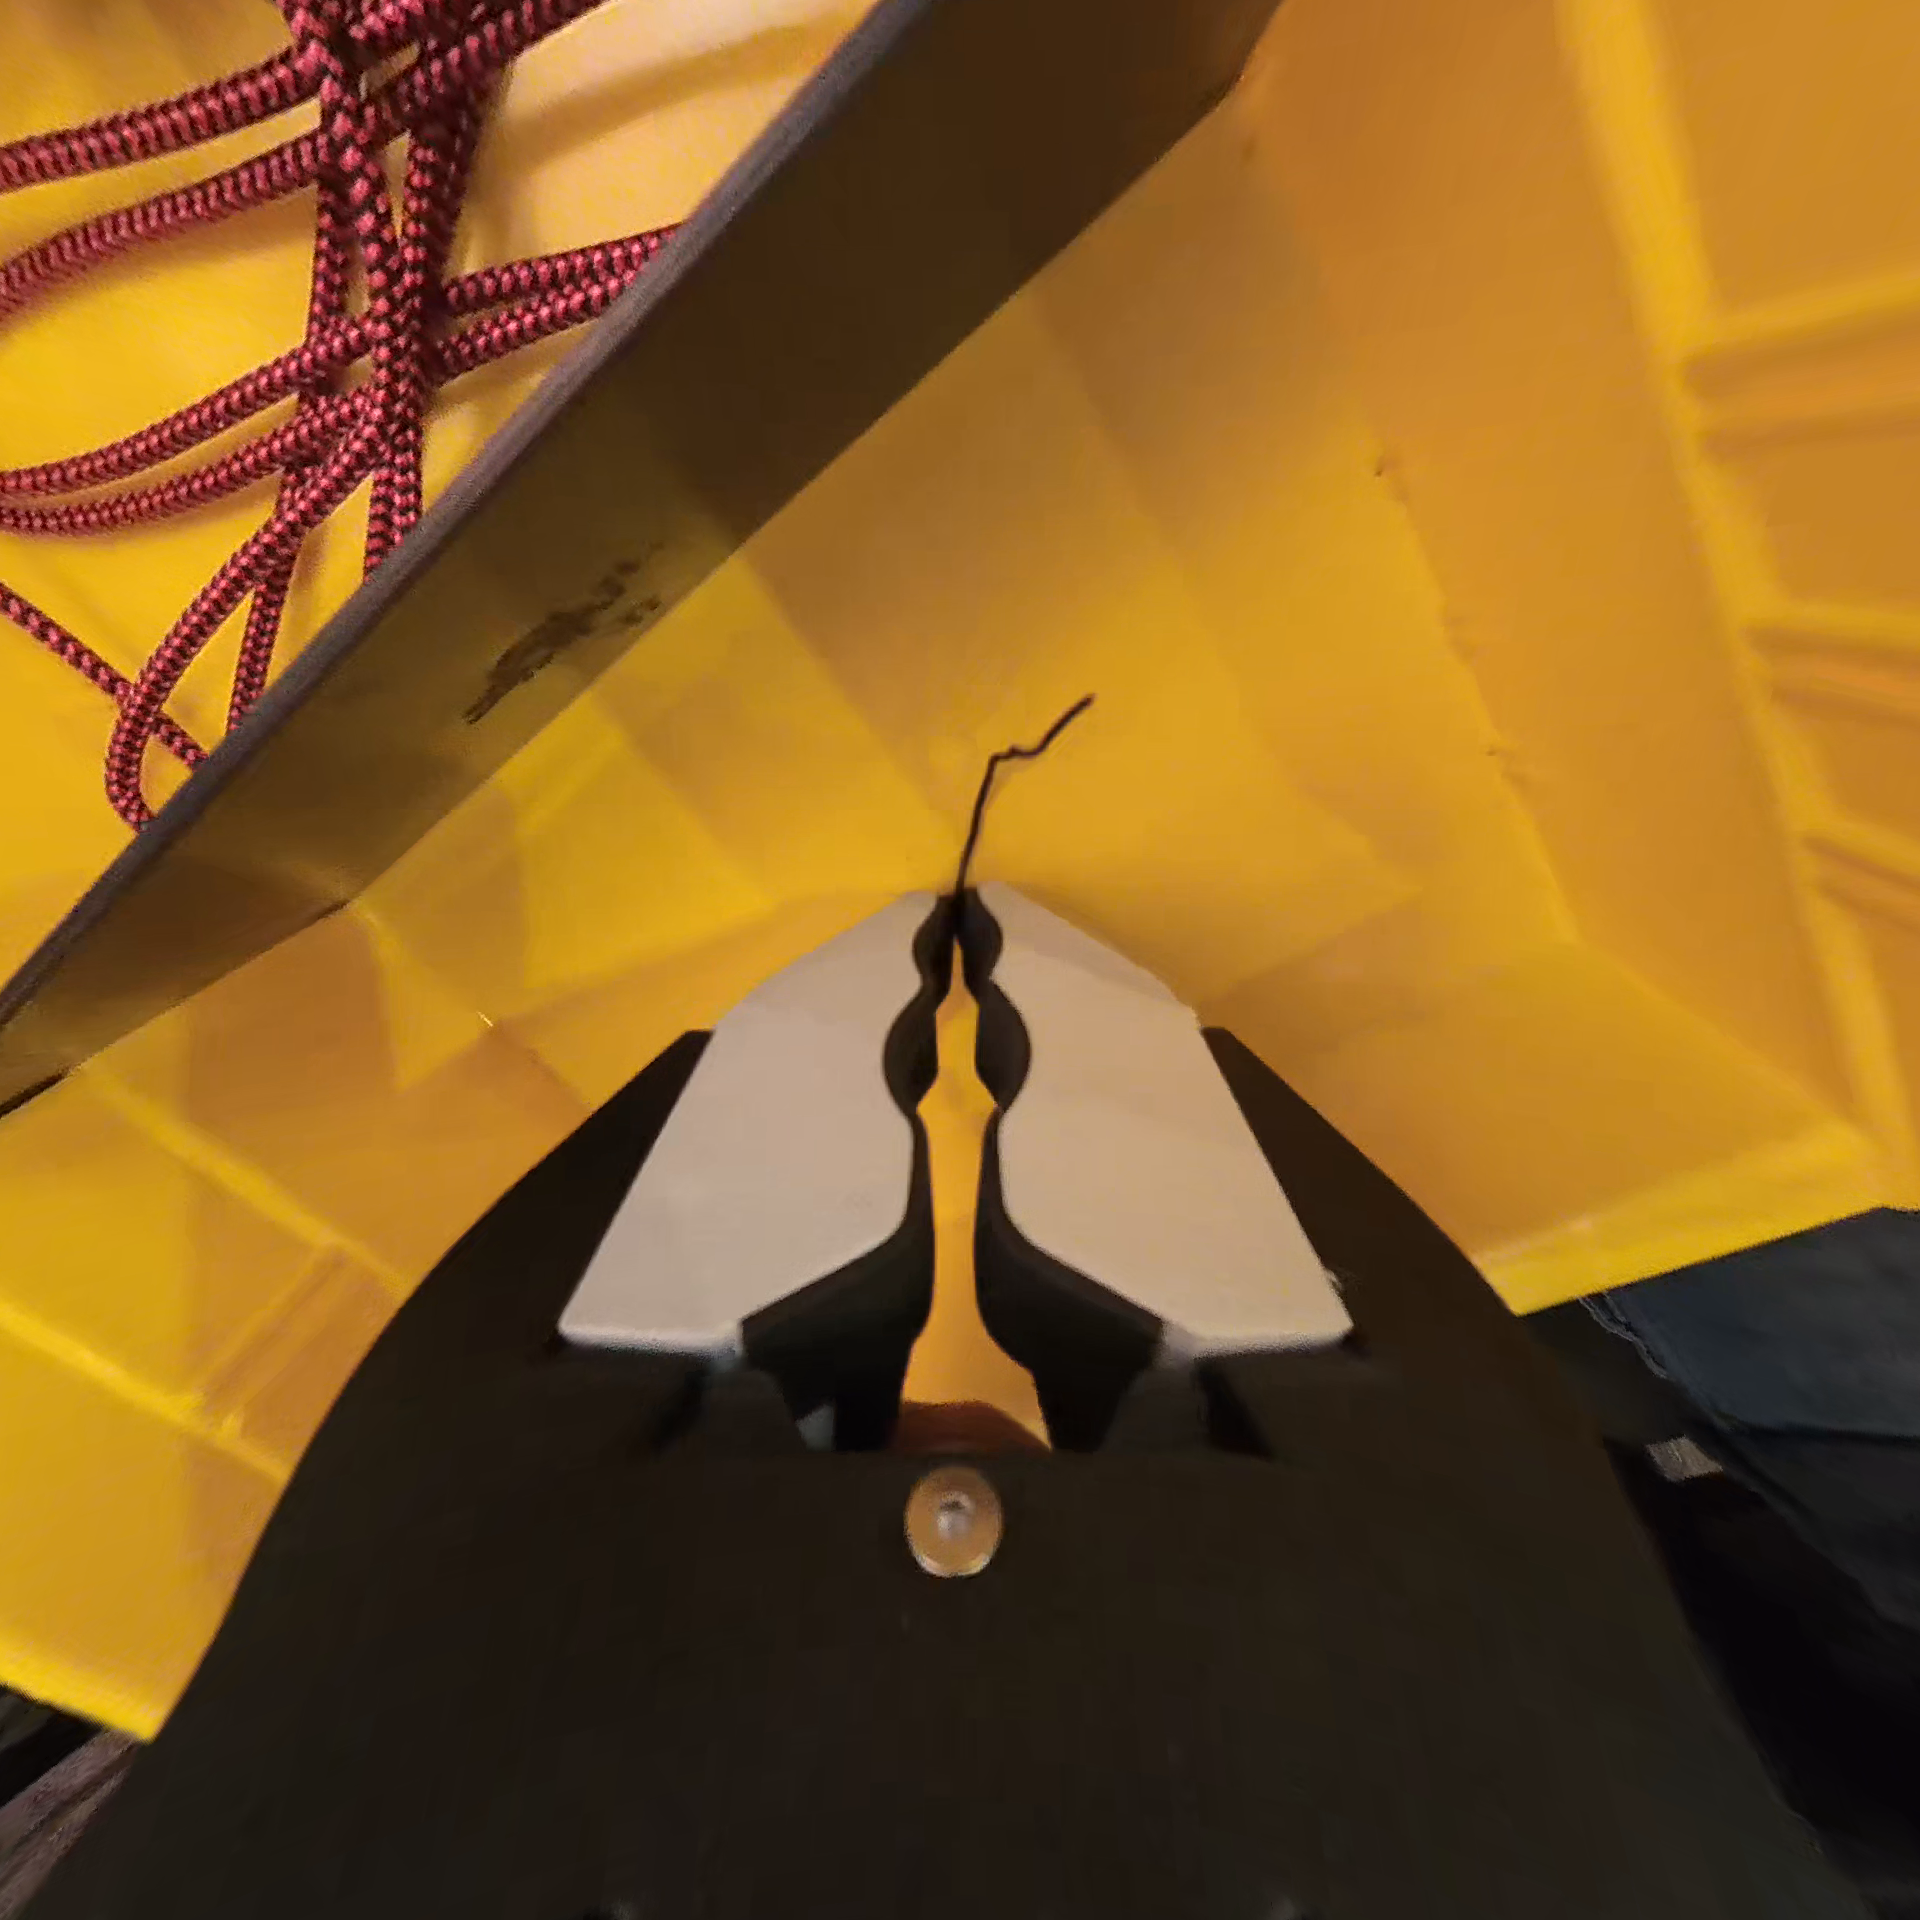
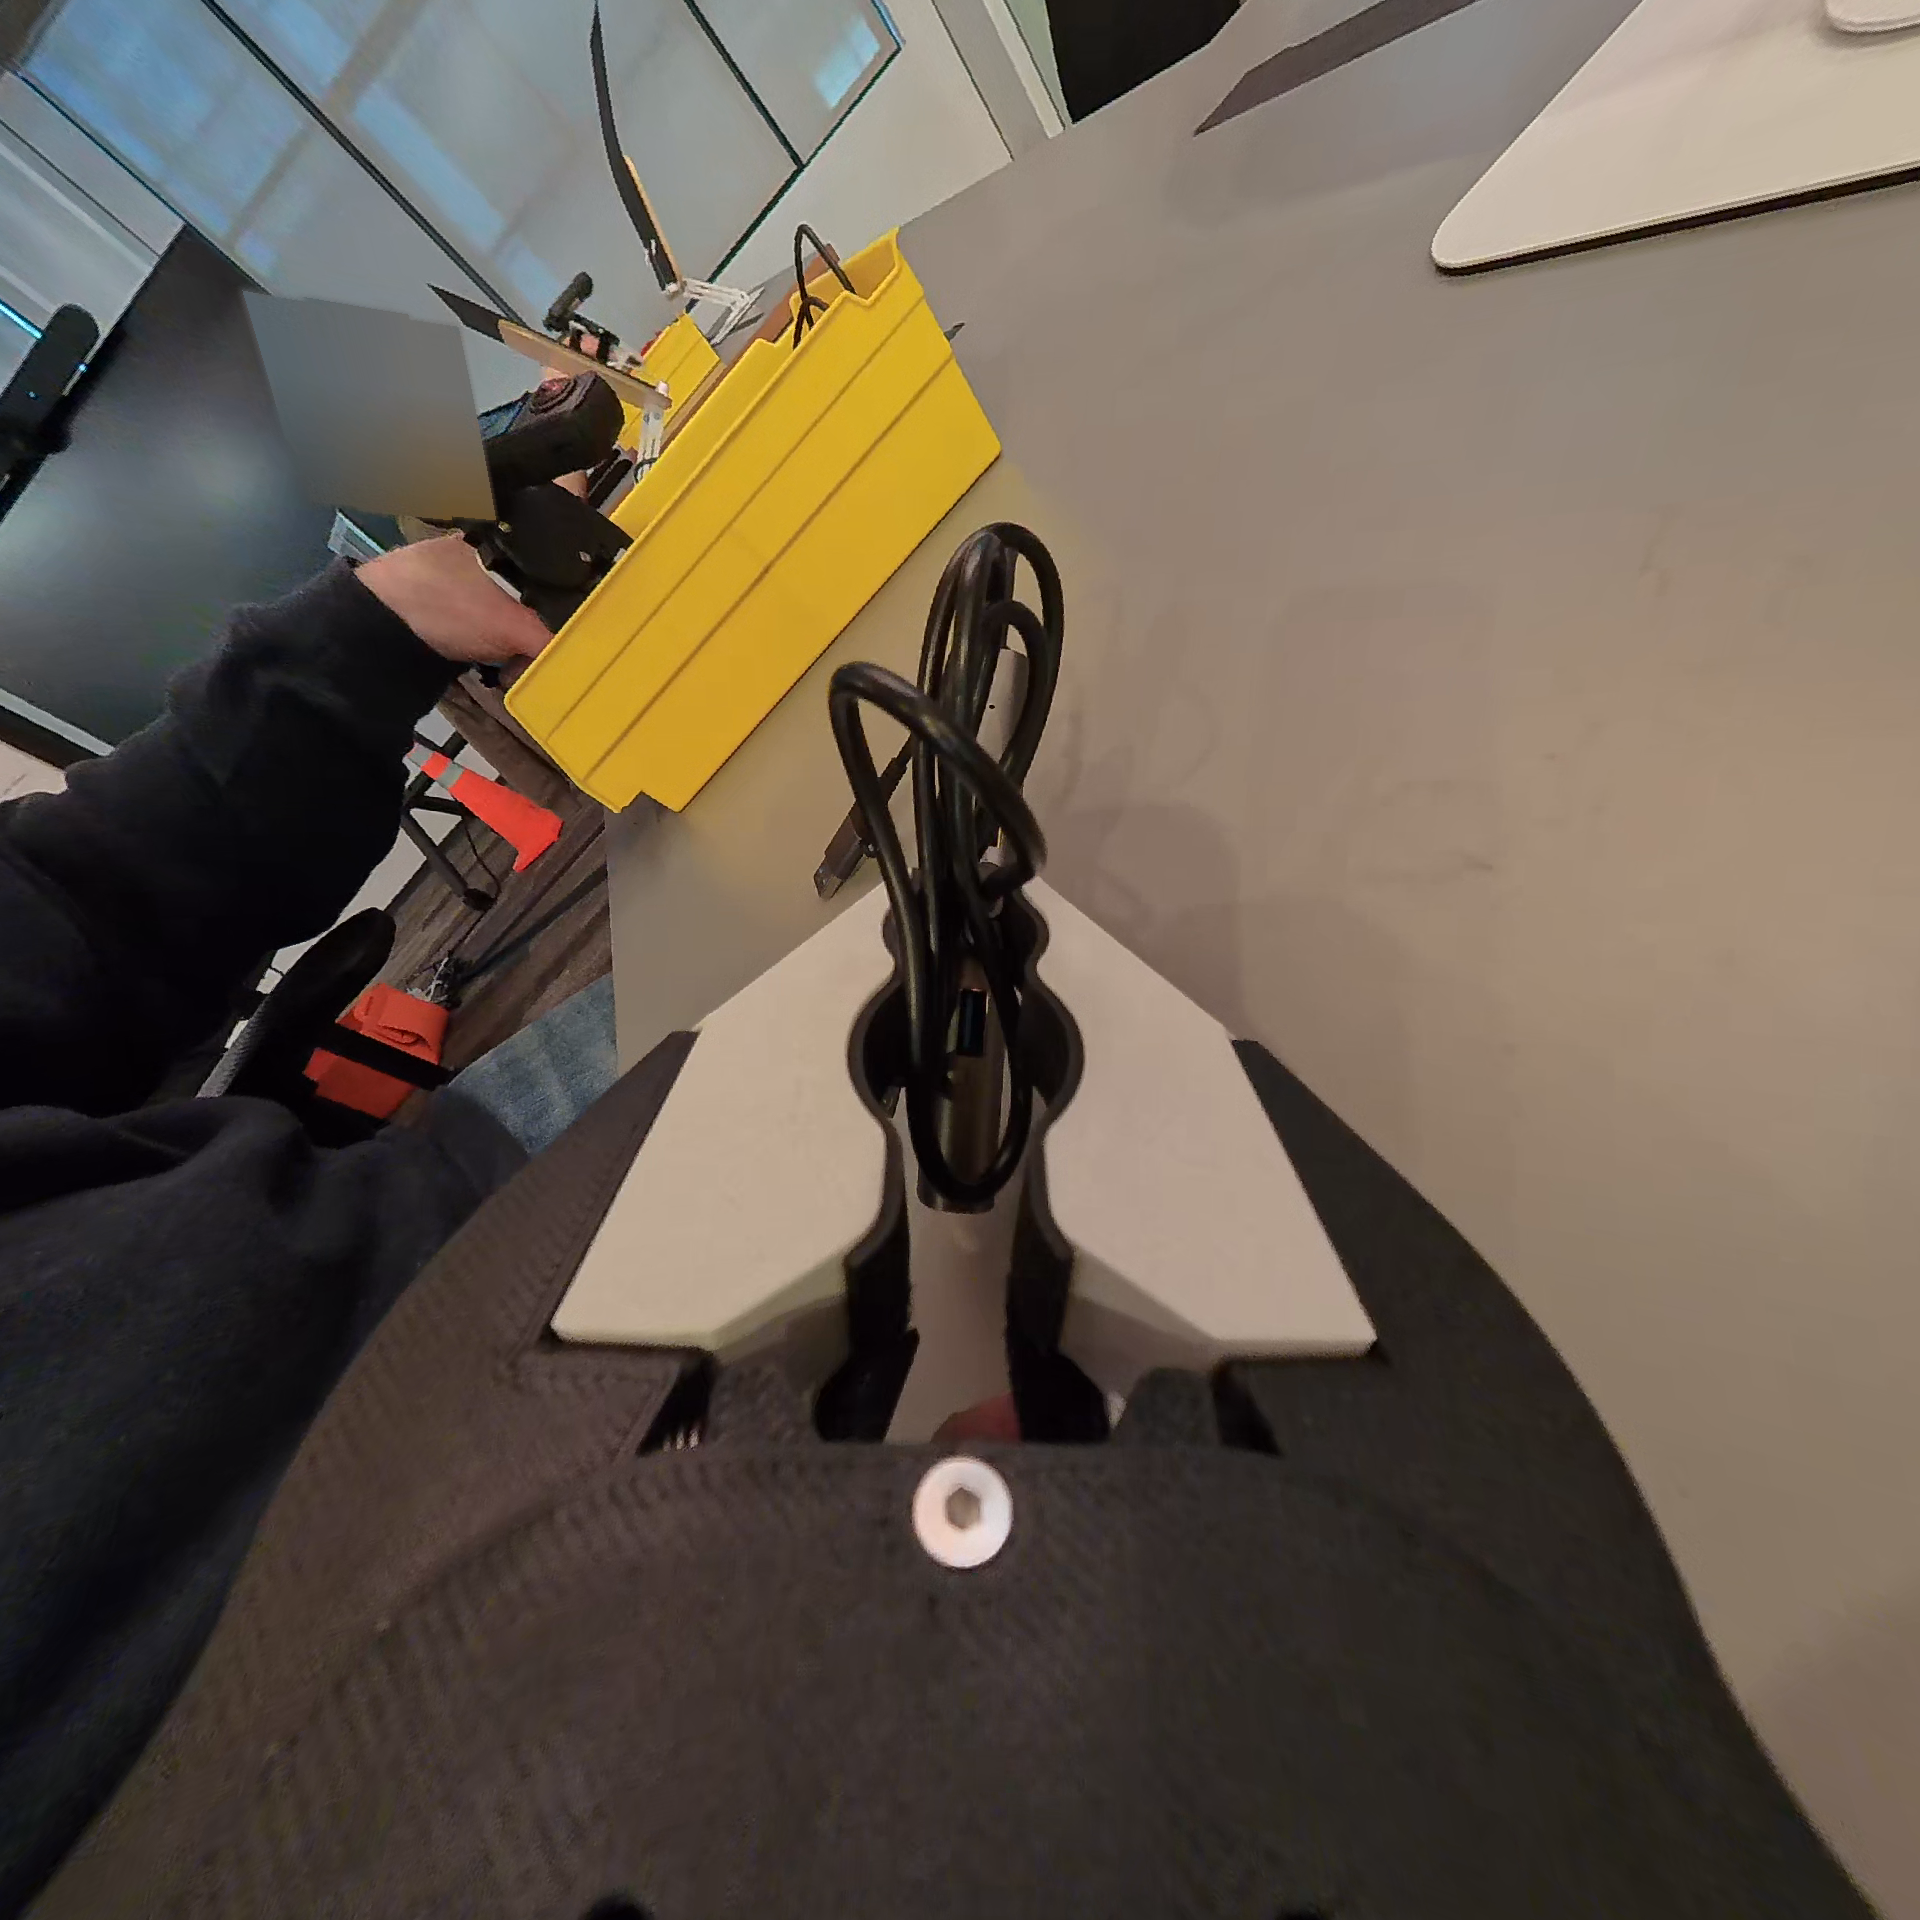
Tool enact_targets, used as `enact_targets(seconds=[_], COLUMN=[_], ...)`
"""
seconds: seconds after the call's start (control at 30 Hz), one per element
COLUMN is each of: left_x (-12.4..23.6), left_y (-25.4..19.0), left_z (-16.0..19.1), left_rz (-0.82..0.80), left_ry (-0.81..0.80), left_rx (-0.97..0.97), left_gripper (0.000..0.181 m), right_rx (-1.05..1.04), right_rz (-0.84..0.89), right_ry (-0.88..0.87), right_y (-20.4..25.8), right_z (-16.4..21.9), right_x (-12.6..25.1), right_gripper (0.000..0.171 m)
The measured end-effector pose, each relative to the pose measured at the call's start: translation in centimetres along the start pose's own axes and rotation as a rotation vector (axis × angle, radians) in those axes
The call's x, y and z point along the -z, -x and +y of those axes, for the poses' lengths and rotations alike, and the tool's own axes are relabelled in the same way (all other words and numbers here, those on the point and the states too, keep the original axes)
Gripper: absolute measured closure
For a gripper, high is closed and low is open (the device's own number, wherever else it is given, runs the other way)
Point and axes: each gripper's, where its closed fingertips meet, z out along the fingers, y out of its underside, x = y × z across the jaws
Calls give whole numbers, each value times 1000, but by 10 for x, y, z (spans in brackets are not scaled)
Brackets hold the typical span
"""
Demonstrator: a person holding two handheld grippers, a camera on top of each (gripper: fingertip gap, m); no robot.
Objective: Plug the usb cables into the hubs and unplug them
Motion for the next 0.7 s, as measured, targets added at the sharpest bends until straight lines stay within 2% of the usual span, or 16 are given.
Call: enact_targets(seconds=[0.2,0.3,0.4,0.47,0.53,0.6,0.7], left_x=[13,47,104,143,166,168,147], left_y=[9,16,13,-4,-35,-73,-128], left_z=[-2,-5,-17,-32,-57,-85,-119], left_rz=[-55,-118,-176,-203,-208,-183,-113], left_ry=[-71,-130,-256,-351,-432,-477,-479], left_rx=[7,5,19,-15,-85,-170,-283], left_gripper=[181,181,180,180,181,181,181], right_rx=[-9,-8,-10,-9,-7,-11,-19], right_rz=[-12,-13,-11,-7,-6,-7,-3], right_ry=[-13,-16,-15,-13,-12,-15,-34], right_y=[0,0,0,0,-1,-1,-2], right_z=[-2,-2,-2,-2,-2,-3,-5], right_x=[2,2,2,1,1,0,2], right_gripper=[160,160,160,160,160,160,160])
